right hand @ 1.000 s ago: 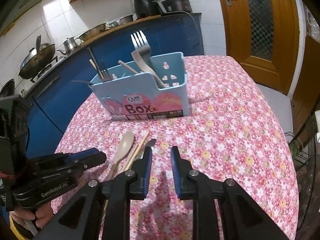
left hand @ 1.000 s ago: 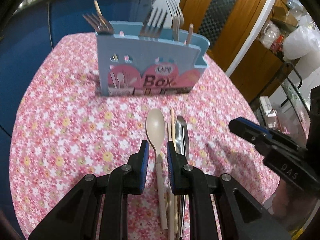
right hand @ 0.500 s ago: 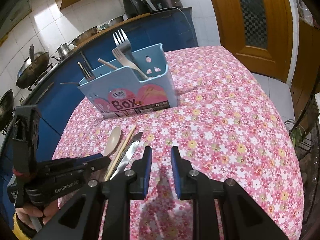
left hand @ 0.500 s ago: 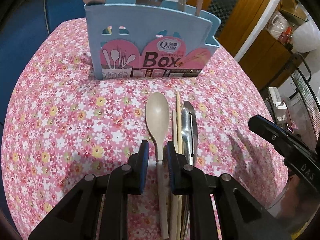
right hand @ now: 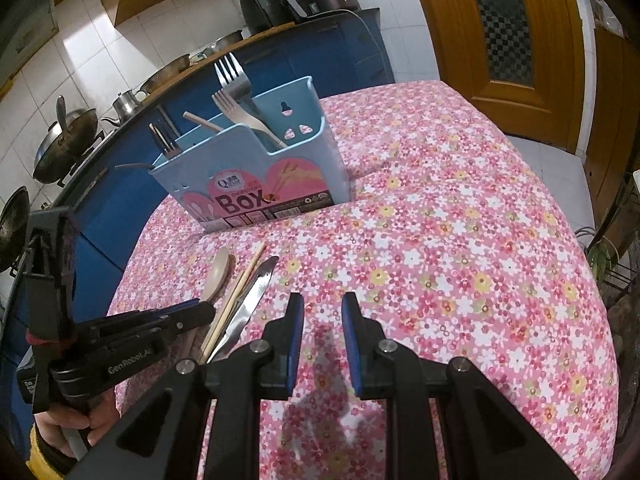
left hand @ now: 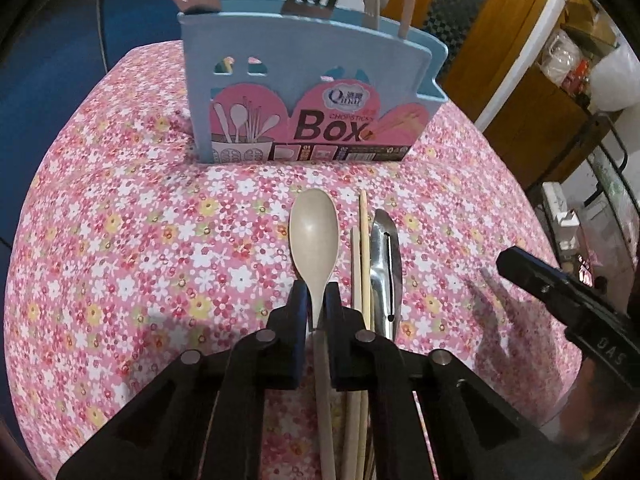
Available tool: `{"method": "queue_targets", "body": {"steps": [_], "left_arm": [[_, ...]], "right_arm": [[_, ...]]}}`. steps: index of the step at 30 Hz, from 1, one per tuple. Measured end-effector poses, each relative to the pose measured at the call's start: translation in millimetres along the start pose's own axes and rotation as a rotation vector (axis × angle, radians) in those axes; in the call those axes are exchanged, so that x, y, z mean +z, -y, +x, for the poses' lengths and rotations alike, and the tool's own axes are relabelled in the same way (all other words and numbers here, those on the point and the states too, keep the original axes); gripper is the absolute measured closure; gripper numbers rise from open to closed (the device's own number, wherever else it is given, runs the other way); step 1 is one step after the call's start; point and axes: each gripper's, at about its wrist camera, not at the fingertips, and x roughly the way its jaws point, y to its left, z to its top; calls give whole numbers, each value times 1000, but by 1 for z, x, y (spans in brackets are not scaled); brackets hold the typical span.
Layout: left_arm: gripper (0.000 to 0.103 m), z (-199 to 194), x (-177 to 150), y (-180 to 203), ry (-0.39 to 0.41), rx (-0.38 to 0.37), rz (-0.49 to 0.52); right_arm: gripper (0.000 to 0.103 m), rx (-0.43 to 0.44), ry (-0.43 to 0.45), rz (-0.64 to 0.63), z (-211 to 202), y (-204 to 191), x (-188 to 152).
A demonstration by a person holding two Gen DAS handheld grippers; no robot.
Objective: Organize utensils
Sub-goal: 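Grasp the white plastic spoon with the left tool while the right tool grasps the metal knife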
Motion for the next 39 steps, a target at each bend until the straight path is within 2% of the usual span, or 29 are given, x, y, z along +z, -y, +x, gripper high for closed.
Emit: {"method": "queue_targets", "body": {"steps": [8, 16, 20, 26, 39], "left_arm": [[96, -46, -2, -18, 115, 23, -17], [96, -82, -12, -47, 177, 61, -48], [96, -88, -17, -56, 193, 49, -66], [97, -94, -20, -66, 222, 19, -93], [97, -94, -24, -73, 246, -23, -100]], "right_arm": [[81, 7, -23, -30, 1, -14, 0], [81, 43, -85, -68, 7, -37, -3], [81, 71, -144, -97, 14, -50, -7], [81, 60, -235, -151, 27, -74, -9], [81, -15, -366, -188, 61, -102, -13]]}}
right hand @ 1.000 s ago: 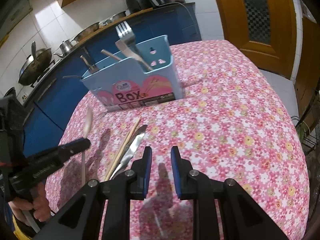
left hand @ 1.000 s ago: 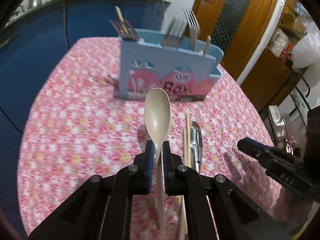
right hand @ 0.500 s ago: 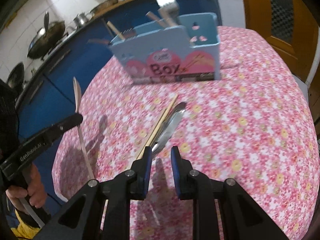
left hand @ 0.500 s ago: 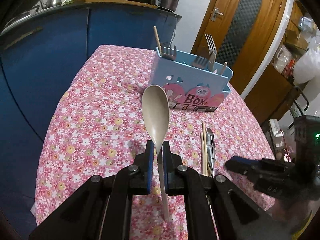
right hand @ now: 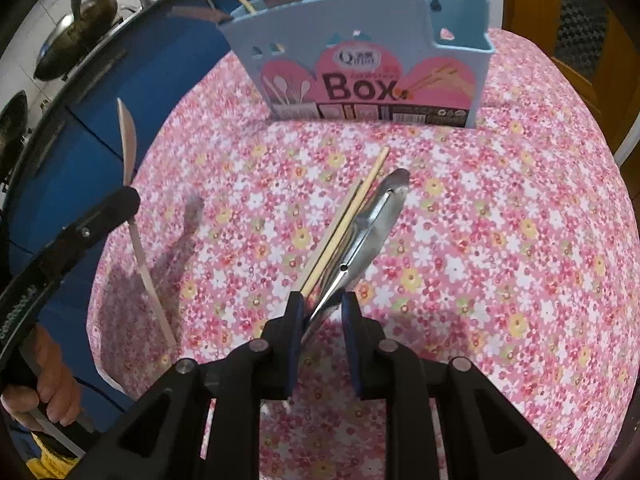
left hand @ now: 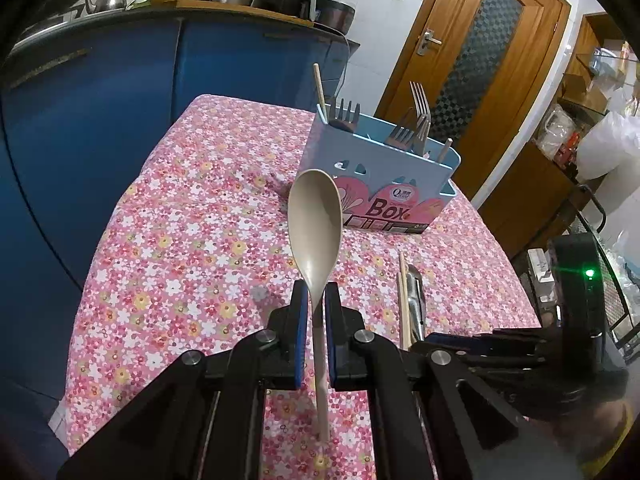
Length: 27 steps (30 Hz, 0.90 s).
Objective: Organize utensils
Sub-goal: 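Grasp the white plastic spoon with the left tool while the right tool grasps the metal knife, then lift the spoon and knife and carry both over the blue box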
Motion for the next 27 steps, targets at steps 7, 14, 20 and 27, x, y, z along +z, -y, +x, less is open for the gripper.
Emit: {"method": "queue_targets", "body": {"steps": [7, 14, 20, 27], "left_arm": [[97, 1, -1, 1, -1, -10, 0], [97, 1, -1, 1, 2, -12, -2], [97, 4, -1, 2, -4, -17, -4], [97, 2, -2, 4, 2, -34, 4]], "right_arm": [[82, -55, -14, -78, 5, -15, 7], [88, -84, -22, -78, -3, 3, 5], [87, -89, -51, -46, -5, 22, 7], [85, -118, -84, -85, 6, 14, 19]]}}
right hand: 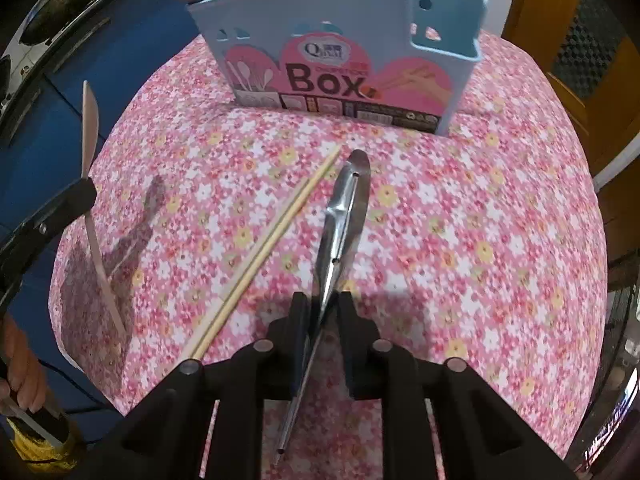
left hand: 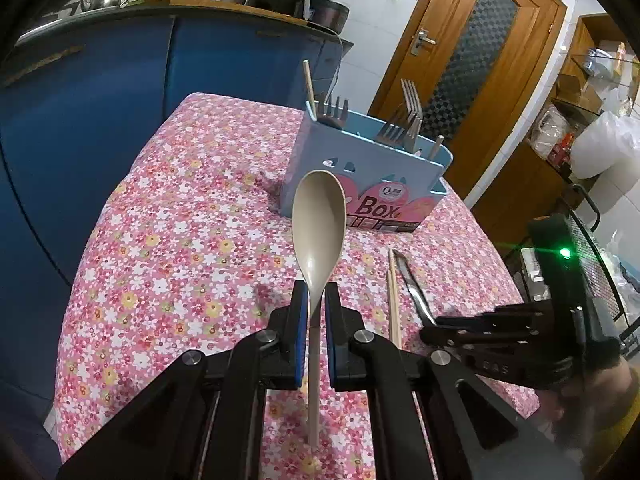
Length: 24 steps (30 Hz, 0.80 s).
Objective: Organize utensils
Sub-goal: 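Lift the spoon and knife and carry both over the blue box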
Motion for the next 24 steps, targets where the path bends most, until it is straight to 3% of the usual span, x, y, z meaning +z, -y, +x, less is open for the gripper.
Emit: {"method": "queue_targets", "body": {"steps": [8, 12, 24], "left_arm": [[97, -6, 0, 2, 17, -13, 6], [97, -11, 1, 5, 31, -14, 15], [97, -25, 9, 21, 91, -36, 45]], "right_arm": [[88, 8, 58, -10, 1, 0, -3], [89, 85, 109, 59, -9, 21, -15], [89, 119, 487, 78, -90, 31, -41]]}}
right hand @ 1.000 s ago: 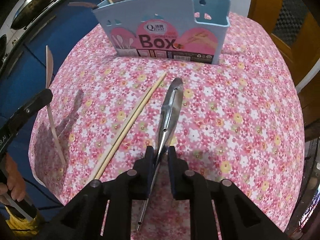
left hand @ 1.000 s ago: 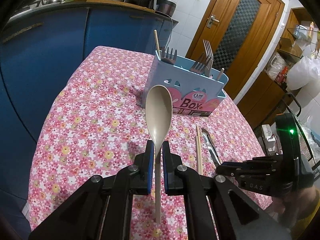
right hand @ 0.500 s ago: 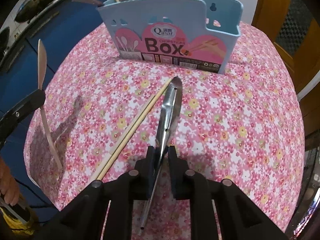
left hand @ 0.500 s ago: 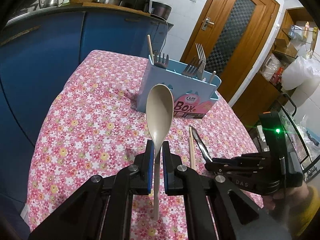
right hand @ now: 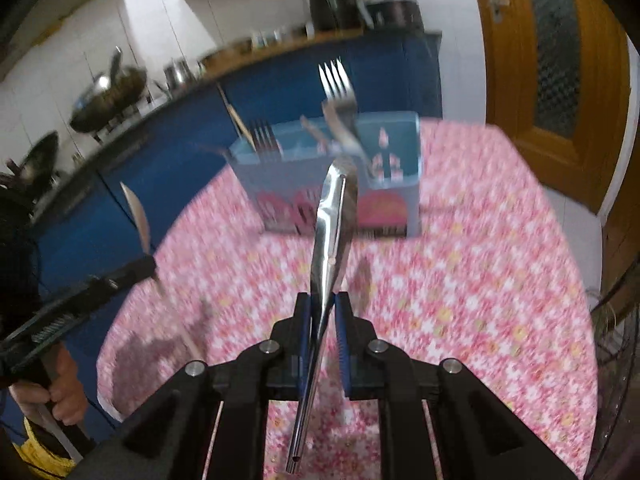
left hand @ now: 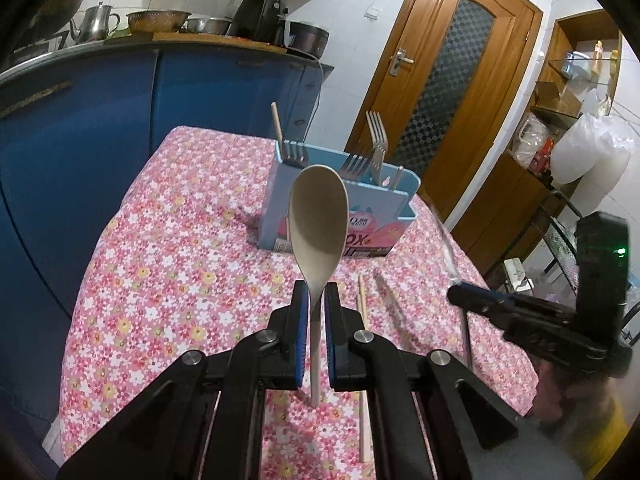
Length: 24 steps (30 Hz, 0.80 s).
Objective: Organize utensils
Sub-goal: 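Lift the spoon and knife and carry both over the blue box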
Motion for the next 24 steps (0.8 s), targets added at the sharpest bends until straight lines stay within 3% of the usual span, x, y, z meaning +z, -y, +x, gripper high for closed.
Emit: {"method": "queue_targets", "body": {"steps": [7, 24], "left_arm": [[97, -1, 15, 4, 36, 9, 16], [97, -9, 90, 23, 199, 47, 73]], "right_arm": [[89, -53, 178, -46, -27, -9, 14], [89, -57, 314, -74, -27, -8, 46]]}}
